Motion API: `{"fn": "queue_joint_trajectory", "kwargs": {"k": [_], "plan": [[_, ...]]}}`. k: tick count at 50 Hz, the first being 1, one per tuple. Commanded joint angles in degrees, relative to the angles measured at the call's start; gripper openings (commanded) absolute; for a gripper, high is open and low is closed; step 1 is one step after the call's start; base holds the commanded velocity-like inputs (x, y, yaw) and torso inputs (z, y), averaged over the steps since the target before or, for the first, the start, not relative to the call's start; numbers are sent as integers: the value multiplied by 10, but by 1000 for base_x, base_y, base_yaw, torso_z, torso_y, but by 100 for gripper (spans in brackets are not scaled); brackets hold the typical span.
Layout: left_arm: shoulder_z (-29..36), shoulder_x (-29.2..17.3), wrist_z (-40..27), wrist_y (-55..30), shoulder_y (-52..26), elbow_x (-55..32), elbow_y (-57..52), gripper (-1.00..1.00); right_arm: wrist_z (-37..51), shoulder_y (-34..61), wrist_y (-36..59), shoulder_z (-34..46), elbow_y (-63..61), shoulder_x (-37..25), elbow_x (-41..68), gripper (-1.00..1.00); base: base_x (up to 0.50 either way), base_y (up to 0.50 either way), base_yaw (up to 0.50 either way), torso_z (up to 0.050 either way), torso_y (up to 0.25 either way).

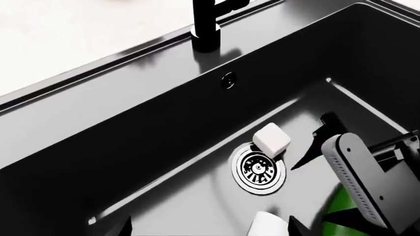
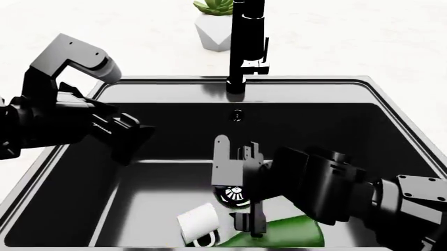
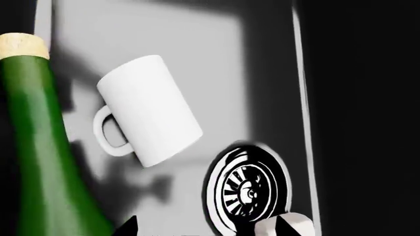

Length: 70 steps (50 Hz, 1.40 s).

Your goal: Pick the mug and bottle and place them in the sink. Then turn on the water.

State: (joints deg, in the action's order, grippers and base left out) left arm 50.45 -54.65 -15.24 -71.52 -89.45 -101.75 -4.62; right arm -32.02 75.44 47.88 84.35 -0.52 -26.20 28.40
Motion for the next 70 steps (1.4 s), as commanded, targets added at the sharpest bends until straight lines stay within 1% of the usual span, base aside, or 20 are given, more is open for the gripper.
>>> {"fn": "queue_joint_trajectory", "kwargs": {"k": [1, 4, 12, 17, 23, 28, 33, 38, 42, 44, 48, 54, 61, 66, 70], "plan": [[-1, -6, -11, 2, -1, -12, -7, 100, -2, 15, 32, -13, -88, -37, 32, 100, 0, 0, 0, 0, 0], [-1, -8, -14, 3, -1, -16, -9, 100, 0, 23, 41, -30, -116, -52, 49, 100, 0, 0, 0, 0, 0], [-11, -19, -19, 28, 12, -19, -21, 100, 20, 26, 38, -134, -149, -95, 134, 100, 0, 0, 0, 0, 0], [-32, -23, -18, 79, 36, -16, -35, 100, 59, 11, 29, -205, -153, -122, 189, 100, 0, 0, 0, 0, 0], [-54, -32, -28, 140, 71, -19, -50, 100, 113, -13, 12, -271, -162, -153, 238, 100, 0, 0, 0, 0, 0], [-65, -39, -33, 173, 95, -21, -63, 100, 154, -18, 14, -303, -135, -154, 259, 100, 0, 0, 0, 0, 0], [-74, -49, -44, 190, 105, -32, -75, 100, 165, -21, 14, -308, -108, -152, 254, 100, 0, 0, 0, 0, 0], [-86, -67, -55, 207, 116, -47, -95, 100, 165, -31, 6, -309, -99, -162, 250, 100, 0, 0, 0, 0, 0], [-99, -83, -67, 228, 124, -57, -111, 100, 184, -31, -2, -344, -88, -171, 275, 100, 0, 0, 0, 0, 0], [-106, -90, -75, 242, 130, -63, -123, 100, 212, -23, -3, -366, -62, -163, 284, 100, 0, 0, 0, 0, 0], [-115, -96, -91, 262, 138, -73, -136, 100, 273, -4, -1, -397, 20, -126, 282, 100, 0, 0, 0, 0, 0], [-133, -111, -114, 300, 151, -89, -143, 100, 341, 22, 3, -418, 114, -80, 266, 100, 0, 0, 0, 0, 0], [-153, -142, -120, 340, 181, -101, -173, 100, 372, 47, -13, -429, 170, -49, 245, 100, 0, 0, 0, 0, 0], [-166, -173, -123, 372, 206, -108, -197, 100, 378, 57, -37, -432, 196, -34, 228, 100, 0, 0, 0, 0, 0], [-174, -189, -126, 389, 218, -113, -216, 100, 382, 62, -60, -435, 228, -17, 214, 100, 0, 0, 0, 0, 0]]}}
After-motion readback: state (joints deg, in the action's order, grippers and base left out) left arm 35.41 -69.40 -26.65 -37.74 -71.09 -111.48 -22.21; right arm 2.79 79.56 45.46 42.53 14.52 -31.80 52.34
